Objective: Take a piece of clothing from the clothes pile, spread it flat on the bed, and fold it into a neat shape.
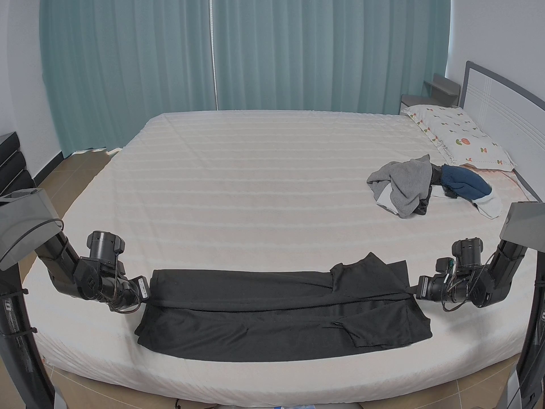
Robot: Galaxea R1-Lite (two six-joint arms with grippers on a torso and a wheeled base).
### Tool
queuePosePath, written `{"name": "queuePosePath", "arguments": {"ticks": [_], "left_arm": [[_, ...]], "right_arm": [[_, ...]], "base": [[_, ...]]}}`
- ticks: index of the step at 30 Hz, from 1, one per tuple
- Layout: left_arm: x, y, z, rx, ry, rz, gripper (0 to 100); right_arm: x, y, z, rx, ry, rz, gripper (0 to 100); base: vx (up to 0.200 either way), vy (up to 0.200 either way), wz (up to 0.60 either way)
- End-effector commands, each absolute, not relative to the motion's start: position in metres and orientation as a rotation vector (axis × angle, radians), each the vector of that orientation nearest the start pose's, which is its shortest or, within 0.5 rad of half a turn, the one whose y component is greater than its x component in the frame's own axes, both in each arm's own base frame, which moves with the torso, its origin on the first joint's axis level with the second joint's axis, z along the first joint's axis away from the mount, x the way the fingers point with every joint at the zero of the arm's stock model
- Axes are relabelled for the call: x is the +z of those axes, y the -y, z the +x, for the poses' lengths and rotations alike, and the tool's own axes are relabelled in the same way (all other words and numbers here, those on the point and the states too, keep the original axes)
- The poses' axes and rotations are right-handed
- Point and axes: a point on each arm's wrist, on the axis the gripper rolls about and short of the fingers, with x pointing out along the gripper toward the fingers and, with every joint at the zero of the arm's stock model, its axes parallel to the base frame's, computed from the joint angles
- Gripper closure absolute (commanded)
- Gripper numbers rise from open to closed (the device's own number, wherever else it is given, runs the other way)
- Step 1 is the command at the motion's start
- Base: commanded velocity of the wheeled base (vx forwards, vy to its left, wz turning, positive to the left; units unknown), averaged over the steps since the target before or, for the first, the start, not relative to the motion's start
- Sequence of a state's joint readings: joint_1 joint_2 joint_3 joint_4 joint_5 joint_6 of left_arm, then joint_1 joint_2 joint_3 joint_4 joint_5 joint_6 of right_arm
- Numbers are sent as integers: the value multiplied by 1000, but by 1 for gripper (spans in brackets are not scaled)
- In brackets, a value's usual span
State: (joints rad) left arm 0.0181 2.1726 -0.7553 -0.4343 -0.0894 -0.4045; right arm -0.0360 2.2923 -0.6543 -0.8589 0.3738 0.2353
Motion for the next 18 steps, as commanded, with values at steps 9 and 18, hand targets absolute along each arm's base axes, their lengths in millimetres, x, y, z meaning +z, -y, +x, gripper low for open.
{"name": "queuePosePath", "arguments": {"ticks": [9, 18], "left_arm": [[5, -4, 329, 135, -970, -434, 0], [16, -6, 346, 149, -901, -518, 0]], "right_arm": [[1, 12, 344, 211, -710, 447, 0], [10, 12, 363, 179, -676, 591, 0]], "base": [[0, 0, 0], [0, 0, 0]]}}
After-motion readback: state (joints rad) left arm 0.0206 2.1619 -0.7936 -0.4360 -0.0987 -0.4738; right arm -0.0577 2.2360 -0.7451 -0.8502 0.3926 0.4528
